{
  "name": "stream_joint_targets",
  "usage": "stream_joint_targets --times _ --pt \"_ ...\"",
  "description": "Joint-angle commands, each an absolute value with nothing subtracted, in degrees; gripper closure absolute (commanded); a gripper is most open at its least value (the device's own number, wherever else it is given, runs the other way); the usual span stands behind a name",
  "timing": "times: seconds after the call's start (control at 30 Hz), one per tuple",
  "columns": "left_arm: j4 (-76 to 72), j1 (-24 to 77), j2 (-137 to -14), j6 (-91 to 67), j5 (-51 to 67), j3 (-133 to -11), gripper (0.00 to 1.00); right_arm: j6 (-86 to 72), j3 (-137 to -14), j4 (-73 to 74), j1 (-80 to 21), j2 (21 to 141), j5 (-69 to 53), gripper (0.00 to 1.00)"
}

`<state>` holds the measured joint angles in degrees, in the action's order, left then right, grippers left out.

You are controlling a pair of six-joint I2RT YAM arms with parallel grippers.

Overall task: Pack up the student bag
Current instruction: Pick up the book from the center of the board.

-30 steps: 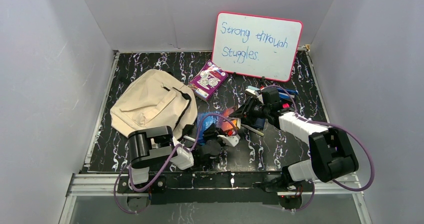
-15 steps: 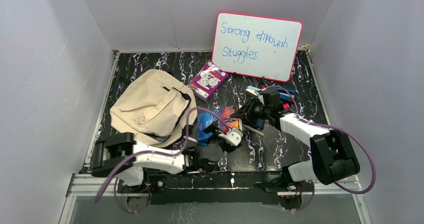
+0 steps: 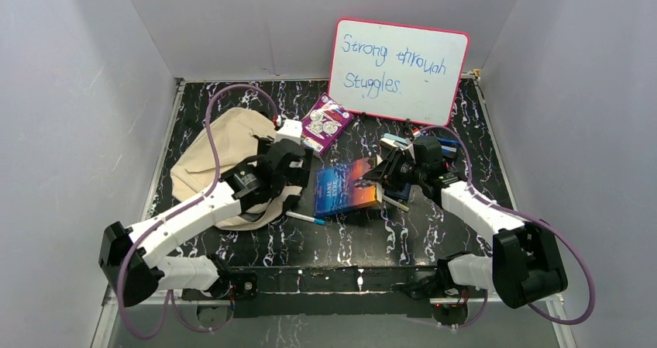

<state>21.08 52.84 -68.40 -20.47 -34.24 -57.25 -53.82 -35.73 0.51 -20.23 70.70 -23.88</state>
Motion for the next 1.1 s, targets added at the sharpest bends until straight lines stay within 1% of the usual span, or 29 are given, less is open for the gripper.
stream_joint_targets --times 0.0,0.17,0.27,0.37,0.4,0.47,0.63,0.73,0.8,0.93,1.07 --pt "40.0 47.4 -72.5 -20.3 -25.9 -62.2 0.2 -49.9 -36.5 -0.5 -19.8 67.9 -20.2 1.0" --pt "42.8 46.1 -75.9 -18.1 -29.6 -62.6 0.21 -49.8 -36.5 -0.3 -19.8 67.6 -20.7 1.0" --pt "42.1 45.3 -76.9 -16.4 -28.8 -62.8 0.21 -49.8 -36.5 -0.3 -19.8 67.4 -20.8 1.0" --pt "41.4 45.1 -77.9 -15.4 -28.3 -62.8 0.23 -49.8 -36.5 -0.2 -19.8 67.2 -21.0 1.0" --pt "41.2 45.1 -78.3 -15.1 -28.7 -62.7 0.25 -49.8 -36.4 -0.1 -19.8 67.1 -20.9 1.0" --pt "41.2 45.0 -79.2 -14.4 -30.3 -62.5 0.31 -49.8 -36.4 -0.1 -19.8 66.9 -20.9 1.0" --pt "41.9 44.4 -81.8 -13.1 -33.0 -62.7 0.56 -49.4 -36.2 -0.1 -19.8 66.1 -20.2 1.0" --pt "41.1 43.9 -82.2 -12.5 -32.9 -62.7 0.7 -49.0 -35.7 -0.1 -19.8 65.2 -19.4 1.0" --pt "40.8 43.5 -82.3 -12.1 -33.0 -63.2 0.82 -48.5 -35.3 -1.0 -19.8 64.8 -19.7 1.0" --pt "40.7 41.9 -81.6 -11.4 -32.1 -66.2 1.0 -47.6 -35.4 -1.2 -19.9 64.0 -21.4 1.0" --pt "41.3 41.3 -81.1 -10.9 -28.2 -71.1 1.0 -47.1 -35.2 -1.9 -19.8 60.9 -20.2 1.0"
